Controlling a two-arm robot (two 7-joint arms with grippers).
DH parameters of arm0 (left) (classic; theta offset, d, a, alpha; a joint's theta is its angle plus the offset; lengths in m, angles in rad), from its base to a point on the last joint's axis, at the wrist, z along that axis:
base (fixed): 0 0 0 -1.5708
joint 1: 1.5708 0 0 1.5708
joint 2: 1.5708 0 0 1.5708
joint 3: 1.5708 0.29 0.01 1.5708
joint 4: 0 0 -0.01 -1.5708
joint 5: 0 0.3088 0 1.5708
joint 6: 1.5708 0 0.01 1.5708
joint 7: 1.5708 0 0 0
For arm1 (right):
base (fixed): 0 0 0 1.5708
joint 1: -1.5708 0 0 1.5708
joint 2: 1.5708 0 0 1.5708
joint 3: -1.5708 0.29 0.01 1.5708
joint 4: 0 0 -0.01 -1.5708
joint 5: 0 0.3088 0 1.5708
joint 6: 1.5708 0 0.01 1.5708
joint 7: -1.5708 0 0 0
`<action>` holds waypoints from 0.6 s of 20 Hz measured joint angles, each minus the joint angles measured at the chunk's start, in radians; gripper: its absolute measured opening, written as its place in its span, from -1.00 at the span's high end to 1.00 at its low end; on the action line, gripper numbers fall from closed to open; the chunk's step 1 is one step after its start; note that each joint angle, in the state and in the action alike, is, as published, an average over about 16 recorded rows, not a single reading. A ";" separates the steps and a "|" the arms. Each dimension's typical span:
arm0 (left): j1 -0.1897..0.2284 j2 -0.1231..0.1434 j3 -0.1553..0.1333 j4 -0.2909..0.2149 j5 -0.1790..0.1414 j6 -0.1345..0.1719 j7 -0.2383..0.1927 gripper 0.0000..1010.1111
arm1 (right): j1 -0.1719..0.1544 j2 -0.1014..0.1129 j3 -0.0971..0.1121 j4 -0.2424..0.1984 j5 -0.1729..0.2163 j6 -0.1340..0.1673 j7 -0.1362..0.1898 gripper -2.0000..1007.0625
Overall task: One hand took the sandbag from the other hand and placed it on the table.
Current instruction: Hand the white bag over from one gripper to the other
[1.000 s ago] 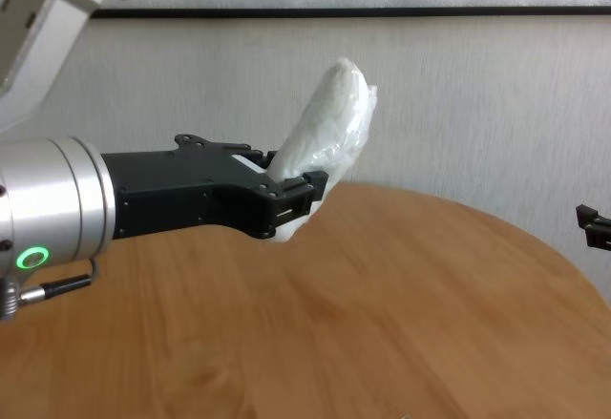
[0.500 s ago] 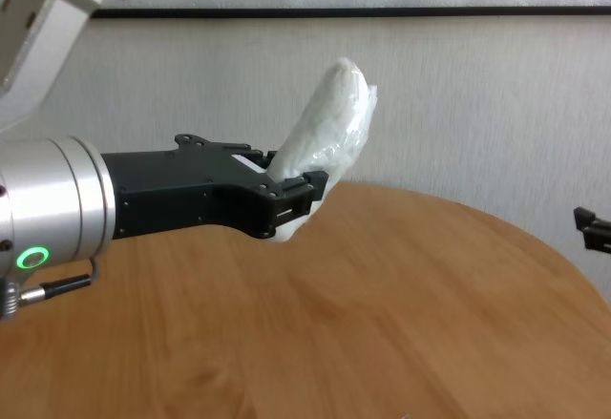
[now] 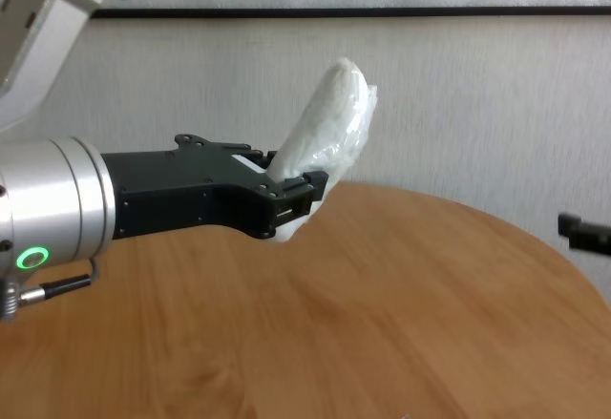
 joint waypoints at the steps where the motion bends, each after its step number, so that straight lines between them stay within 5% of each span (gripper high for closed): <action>1: 0.000 0.000 0.000 0.000 0.000 0.000 0.000 0.29 | -0.003 -0.004 0.010 -0.005 0.024 0.012 0.016 -0.99; 7: 0.000 0.000 0.000 0.000 0.000 0.000 0.000 0.29 | -0.016 -0.024 0.064 -0.035 0.154 0.071 0.107 -0.99; 12: 0.000 0.000 0.000 0.000 0.000 0.000 0.000 0.29 | -0.022 -0.035 0.089 -0.046 0.202 0.090 0.153 -0.99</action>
